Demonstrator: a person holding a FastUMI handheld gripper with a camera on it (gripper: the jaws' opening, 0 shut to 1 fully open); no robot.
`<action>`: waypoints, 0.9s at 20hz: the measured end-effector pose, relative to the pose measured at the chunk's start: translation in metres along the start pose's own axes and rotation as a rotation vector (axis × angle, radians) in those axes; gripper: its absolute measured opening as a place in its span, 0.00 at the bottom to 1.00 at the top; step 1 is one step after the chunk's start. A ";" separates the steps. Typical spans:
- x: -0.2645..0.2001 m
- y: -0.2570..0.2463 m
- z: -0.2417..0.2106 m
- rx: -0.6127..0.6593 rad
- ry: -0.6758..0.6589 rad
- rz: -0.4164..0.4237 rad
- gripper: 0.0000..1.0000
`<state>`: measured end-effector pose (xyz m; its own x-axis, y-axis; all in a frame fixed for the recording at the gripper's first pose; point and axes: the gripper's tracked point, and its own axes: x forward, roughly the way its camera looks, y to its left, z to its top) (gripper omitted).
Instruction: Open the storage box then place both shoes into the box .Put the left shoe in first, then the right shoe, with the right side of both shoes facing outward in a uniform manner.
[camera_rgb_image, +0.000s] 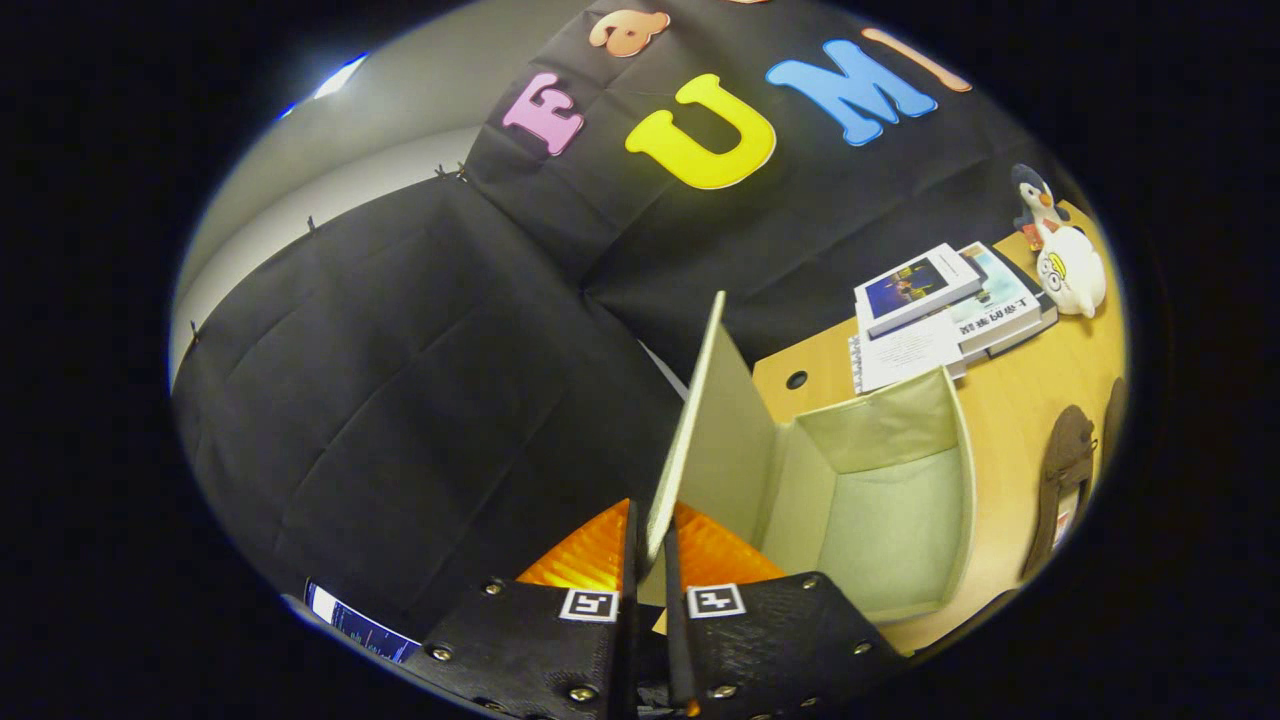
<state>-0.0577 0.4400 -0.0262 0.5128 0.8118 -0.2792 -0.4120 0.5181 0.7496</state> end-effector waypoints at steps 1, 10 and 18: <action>0.004 0.002 -0.001 -0.024 0.006 -0.003 0.14; 0.024 0.012 -0.004 -0.178 0.039 0.002 0.98; -0.009 -0.032 0.020 -0.261 0.016 -0.093 0.97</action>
<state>-0.0340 0.4103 -0.0360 0.5461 0.7606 -0.3510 -0.5450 0.6408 0.5406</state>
